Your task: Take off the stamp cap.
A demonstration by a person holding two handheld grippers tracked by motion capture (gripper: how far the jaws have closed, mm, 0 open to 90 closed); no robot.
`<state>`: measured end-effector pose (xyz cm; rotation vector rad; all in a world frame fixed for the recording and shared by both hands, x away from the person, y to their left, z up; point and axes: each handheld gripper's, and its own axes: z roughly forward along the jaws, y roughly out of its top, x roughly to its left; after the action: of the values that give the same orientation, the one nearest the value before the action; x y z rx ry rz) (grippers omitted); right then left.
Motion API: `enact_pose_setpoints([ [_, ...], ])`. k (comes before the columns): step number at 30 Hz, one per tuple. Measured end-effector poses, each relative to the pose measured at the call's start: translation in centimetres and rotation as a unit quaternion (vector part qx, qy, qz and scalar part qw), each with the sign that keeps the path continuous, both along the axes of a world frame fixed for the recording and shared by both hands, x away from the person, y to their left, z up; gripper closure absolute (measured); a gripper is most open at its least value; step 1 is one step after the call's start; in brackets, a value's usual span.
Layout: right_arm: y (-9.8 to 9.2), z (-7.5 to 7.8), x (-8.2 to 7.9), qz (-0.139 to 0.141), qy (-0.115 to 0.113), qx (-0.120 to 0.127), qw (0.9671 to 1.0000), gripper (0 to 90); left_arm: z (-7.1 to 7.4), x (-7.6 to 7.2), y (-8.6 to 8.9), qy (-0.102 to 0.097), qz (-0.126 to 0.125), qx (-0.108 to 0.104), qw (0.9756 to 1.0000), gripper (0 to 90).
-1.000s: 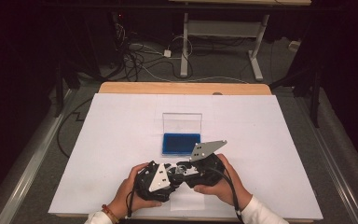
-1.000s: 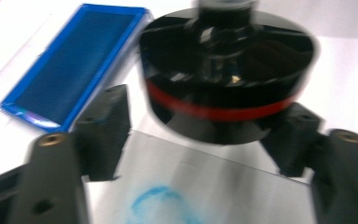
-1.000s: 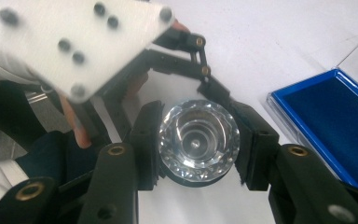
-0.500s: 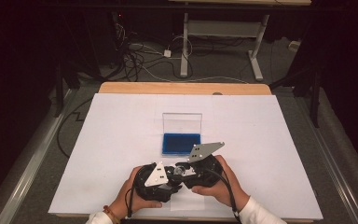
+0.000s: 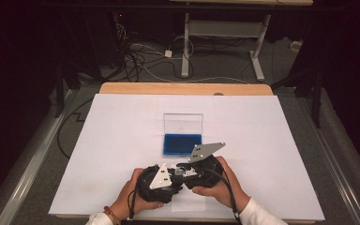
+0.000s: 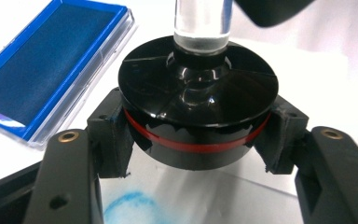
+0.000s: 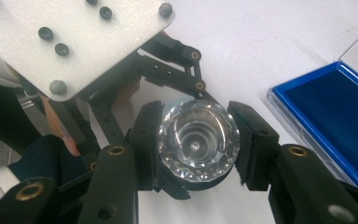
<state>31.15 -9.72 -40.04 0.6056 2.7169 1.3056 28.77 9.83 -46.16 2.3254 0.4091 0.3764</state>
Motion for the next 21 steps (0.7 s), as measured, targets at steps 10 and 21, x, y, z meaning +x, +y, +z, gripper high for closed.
enact_pose_setpoints([
  [10,-0.8,0.5,0.6,-0.035,-0.003,0.028,0.9990,57.7,-1.2,-1.8,-1.9,-0.016,-0.034,0.058,0.9976,36.8],
  [21,-4.6,2.8,1.4,-0.063,-0.028,0.047,0.9965,57.7,-0.3,0.1,1.6,-0.001,0.016,0.024,0.9996,36.7],
])
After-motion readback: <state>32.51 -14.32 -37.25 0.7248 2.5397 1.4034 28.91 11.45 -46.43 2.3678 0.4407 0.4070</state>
